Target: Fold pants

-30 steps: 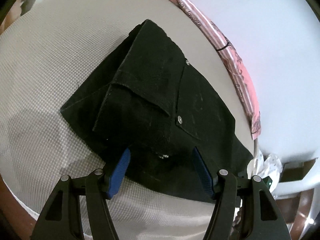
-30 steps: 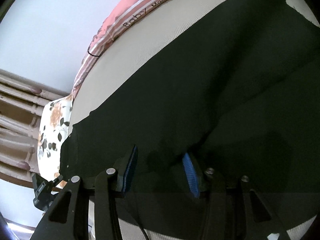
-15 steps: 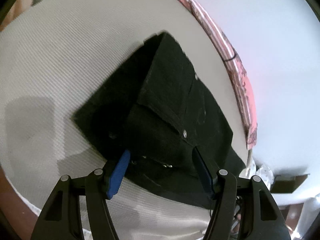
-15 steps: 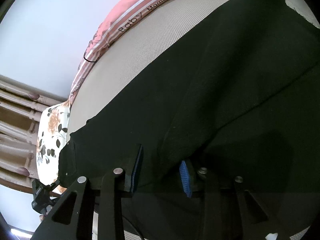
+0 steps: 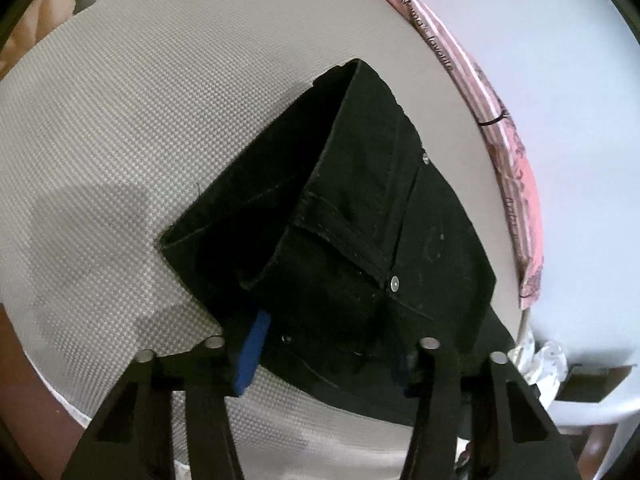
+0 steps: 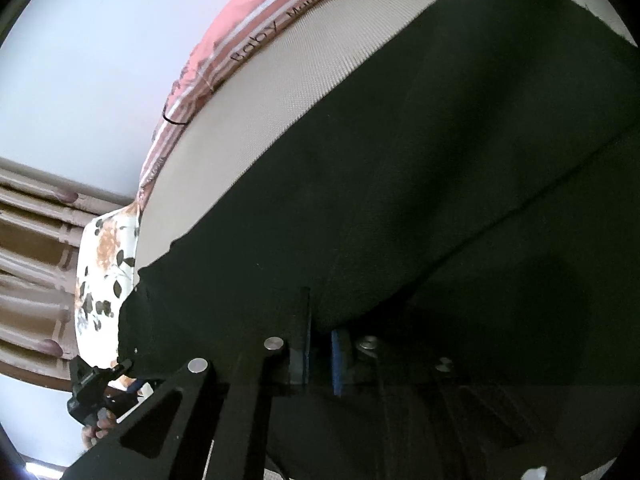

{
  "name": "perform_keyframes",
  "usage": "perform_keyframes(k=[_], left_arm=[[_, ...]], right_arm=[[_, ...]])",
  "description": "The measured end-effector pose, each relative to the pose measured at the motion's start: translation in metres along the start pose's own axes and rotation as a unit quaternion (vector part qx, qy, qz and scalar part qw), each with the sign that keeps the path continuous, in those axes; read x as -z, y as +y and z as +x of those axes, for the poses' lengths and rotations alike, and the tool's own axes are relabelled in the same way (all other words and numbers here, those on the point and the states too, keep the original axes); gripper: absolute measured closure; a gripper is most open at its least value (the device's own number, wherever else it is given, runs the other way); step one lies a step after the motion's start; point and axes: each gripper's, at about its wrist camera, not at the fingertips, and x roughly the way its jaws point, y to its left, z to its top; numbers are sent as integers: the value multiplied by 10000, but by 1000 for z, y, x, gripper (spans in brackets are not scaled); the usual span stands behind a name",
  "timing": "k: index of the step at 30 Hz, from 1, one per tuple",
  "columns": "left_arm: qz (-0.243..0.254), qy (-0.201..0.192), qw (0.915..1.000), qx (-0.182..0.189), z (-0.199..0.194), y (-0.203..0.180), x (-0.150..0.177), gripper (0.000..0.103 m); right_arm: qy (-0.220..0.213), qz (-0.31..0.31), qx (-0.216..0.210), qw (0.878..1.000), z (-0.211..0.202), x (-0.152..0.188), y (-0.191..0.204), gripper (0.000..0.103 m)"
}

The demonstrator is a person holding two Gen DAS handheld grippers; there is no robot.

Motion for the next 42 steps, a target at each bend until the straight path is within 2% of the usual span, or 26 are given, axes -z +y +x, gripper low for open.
perform_keyframes(k=[5, 10, 12, 13, 16, 18, 21, 23, 26, 28, 34, 38, 40, 41, 42], left_arm=[[214, -80, 9997, -32, -7, -14, -13, 76], [946, -462, 9943, 187, -27, -49, -28, 82], [1507, -699, 9855, 350, -39, -67, -30, 82], [1879, -824, 9779, 411, -45, -76, -30, 82], [2462, -904, 9639, 459, -48, -79, -30, 82], [2547, -743, 9632, 423, -42, -67, -31, 82], [2535, -394, 9665, 86, -23, -41, -28, 82], [2392, -117, 9708, -153, -9, -19, -25, 82], [2232, 101, 9744, -240, 1, 2, -21, 81], [2198, 102, 9753, -202, 0, 7, -18, 81], [2438, 41, 9688, -449, 9, 4, -8, 77], [2617, -214, 9626, -670, 9, -2, 0, 76], [2718, -412, 9577, -854, 7, -6, 7, 73], [2764, -487, 9550, -963, 6, -8, 9, 69], [2825, -579, 9512, -1099, 4, -9, 12, 65]], right_arm=[[-141, -182, 130, 9997, -7, 2, 9, 98], [-246, -477, 262, 9982, -21, 6, 23, 98], [-240, -509, 254, 9981, -25, 10, 25, 98], [-230, -523, 251, 9980, -27, 12, 25, 98], [-116, -523, 236, 9983, -30, 23, 22, 99], [17, -475, 246, 9986, -28, 34, 18, 99], [166, -466, 301, 9983, -24, 43, 14, 99], [236, -417, 311, 9984, -21, 46, 11, 99], [284, -423, 369, 9980, -19, 47, 11, 99], [284, -452, 375, 9979, -23, 48, 13, 99], [422, -533, 556, 9961, -18, 54, 11, 99], [428, -594, 596, 9955, -15, 52, 14, 99], [461, -574, 546, 9958, -15, 52, 14, 97], [521, -557, 483, 9959, -15, 50, 14, 93], [549, -507, 405, 9964, -17, 50, 12, 86]])
